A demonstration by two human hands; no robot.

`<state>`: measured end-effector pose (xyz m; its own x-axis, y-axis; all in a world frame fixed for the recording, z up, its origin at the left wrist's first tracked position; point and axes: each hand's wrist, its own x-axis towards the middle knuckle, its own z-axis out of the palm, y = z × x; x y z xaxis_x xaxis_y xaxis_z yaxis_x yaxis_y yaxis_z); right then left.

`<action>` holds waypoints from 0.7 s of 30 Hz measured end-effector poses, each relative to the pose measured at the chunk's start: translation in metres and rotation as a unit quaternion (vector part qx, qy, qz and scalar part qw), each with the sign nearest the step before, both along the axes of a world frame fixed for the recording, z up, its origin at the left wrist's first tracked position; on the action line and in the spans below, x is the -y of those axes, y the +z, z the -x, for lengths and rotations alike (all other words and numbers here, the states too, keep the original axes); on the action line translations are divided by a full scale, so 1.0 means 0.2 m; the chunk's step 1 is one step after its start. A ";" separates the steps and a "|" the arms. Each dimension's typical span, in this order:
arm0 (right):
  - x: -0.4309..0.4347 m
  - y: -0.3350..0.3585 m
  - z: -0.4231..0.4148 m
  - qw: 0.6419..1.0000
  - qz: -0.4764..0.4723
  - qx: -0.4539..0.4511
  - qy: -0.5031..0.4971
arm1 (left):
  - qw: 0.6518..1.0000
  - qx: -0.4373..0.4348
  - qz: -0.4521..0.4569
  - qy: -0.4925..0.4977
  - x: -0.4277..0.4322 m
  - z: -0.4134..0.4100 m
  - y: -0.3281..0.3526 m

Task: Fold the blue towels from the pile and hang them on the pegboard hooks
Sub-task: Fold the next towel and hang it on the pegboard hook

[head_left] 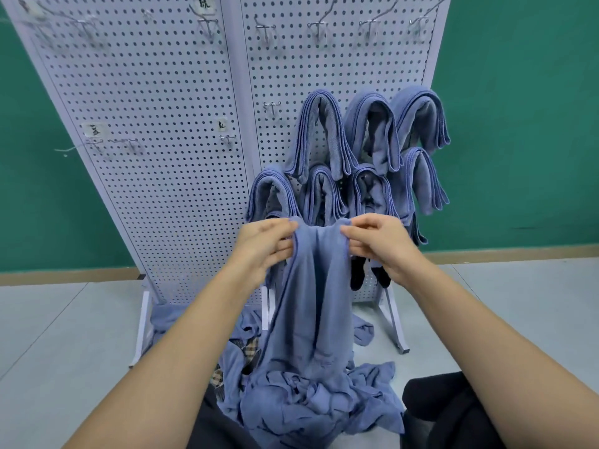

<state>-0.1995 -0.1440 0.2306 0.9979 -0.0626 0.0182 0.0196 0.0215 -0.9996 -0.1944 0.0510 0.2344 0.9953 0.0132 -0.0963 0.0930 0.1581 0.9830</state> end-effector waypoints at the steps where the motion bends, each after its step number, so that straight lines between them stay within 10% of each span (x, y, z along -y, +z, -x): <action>1: -0.04 0.00 0.01 1.000 0.011 0.012 -0.001 | 1.000 0.013 -0.024 -0.002 0.04 0.01 0.00; 17: -0.08 0.00 0.07 0.995 -0.045 0.017 0.093 | 0.988 0.097 -0.122 -0.009 0.11 -0.01 -0.03; 21: 0.05 -0.04 -0.01 0.989 0.148 0.030 0.010 | 0.989 0.095 -0.099 -0.060 0.08 -0.02 -0.01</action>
<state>-0.1981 -0.1531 0.2224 0.9955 -0.0253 0.0917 0.0815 -0.2703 -0.9593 -0.1912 0.0350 0.2323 0.9908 -0.1053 0.0844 -0.0891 -0.0402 0.9952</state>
